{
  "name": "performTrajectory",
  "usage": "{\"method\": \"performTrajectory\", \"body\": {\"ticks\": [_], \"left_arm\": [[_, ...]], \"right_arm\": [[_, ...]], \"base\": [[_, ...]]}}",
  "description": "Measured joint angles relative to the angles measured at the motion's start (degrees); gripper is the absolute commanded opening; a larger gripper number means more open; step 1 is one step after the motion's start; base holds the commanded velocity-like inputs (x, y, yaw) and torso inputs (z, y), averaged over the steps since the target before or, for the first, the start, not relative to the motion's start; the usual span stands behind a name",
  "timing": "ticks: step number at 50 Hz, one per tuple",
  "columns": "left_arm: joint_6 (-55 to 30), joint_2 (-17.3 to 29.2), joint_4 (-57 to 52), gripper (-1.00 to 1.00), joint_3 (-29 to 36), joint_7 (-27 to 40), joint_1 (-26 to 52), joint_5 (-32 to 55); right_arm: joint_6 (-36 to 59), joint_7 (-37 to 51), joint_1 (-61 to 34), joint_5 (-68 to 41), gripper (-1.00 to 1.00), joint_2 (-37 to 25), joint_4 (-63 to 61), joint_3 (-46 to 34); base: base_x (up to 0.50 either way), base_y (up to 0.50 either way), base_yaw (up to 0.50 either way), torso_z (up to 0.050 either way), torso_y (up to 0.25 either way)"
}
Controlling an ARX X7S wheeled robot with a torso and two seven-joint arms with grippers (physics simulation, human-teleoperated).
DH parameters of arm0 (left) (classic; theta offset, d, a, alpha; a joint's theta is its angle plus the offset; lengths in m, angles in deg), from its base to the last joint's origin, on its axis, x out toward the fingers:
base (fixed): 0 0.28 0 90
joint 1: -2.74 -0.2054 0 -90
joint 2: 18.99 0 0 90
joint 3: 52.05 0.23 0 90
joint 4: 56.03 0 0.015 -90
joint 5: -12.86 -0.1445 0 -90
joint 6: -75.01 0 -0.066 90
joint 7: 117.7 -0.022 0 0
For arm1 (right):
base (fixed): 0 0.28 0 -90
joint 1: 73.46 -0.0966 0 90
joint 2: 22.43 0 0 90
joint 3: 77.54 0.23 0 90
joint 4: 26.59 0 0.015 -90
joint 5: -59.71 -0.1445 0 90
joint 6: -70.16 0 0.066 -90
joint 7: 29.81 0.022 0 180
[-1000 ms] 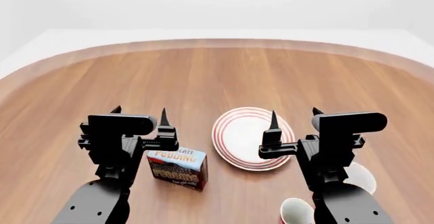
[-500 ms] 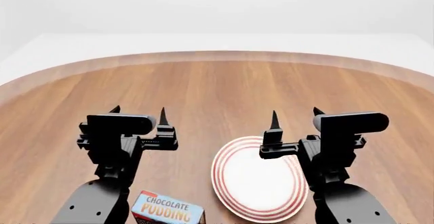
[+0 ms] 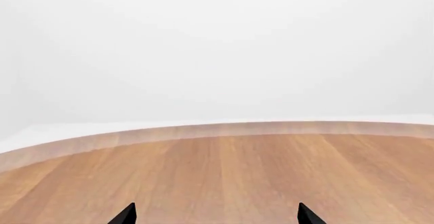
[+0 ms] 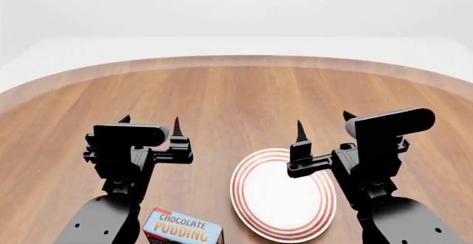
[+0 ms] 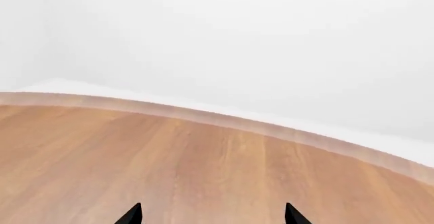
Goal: Put the chocolate pudding to the right of the plate.
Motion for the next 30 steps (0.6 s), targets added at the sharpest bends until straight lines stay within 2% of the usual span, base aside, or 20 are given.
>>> {"method": "performTrajectory", "body": {"ticks": [6, 13, 20, 30], "left_arm": [[-0.12, 0.18, -0.03, 1.00, -0.03, 0.18, 0.13, 0.27], [-0.19, 0.39, -0.08, 1.00, -0.05, 0.38, 0.21, 0.54], [-0.09, 0.56, 0.17, 1.00, 0.00, 0.54, 0.37, 0.74], [0.24, 0.77, 0.55, 1.00, -0.29, 0.83, 0.42, 1.13]], "right_arm": [[11.15, -2.68, -4.01, -6.40, 1.00, -1.74, -3.30, 2.85], [19.04, 1.58, -9.40, -23.39, 1.00, -7.12, -2.35, 3.58], [22.44, 5.15, -13.93, -36.66, 1.00, -11.76, -0.09, 0.47], [22.39, 5.16, -17.09, -43.45, 1.00, -15.86, 2.28, -5.79]], "base": [[0.00, 0.00, 0.00, 0.000, 0.000], [0.00, 0.00, 0.00, 0.000, 0.000], [0.00, 0.00, 0.00, 0.000, 0.000], [0.00, 0.00, 0.00, 0.000, 0.000]]}}
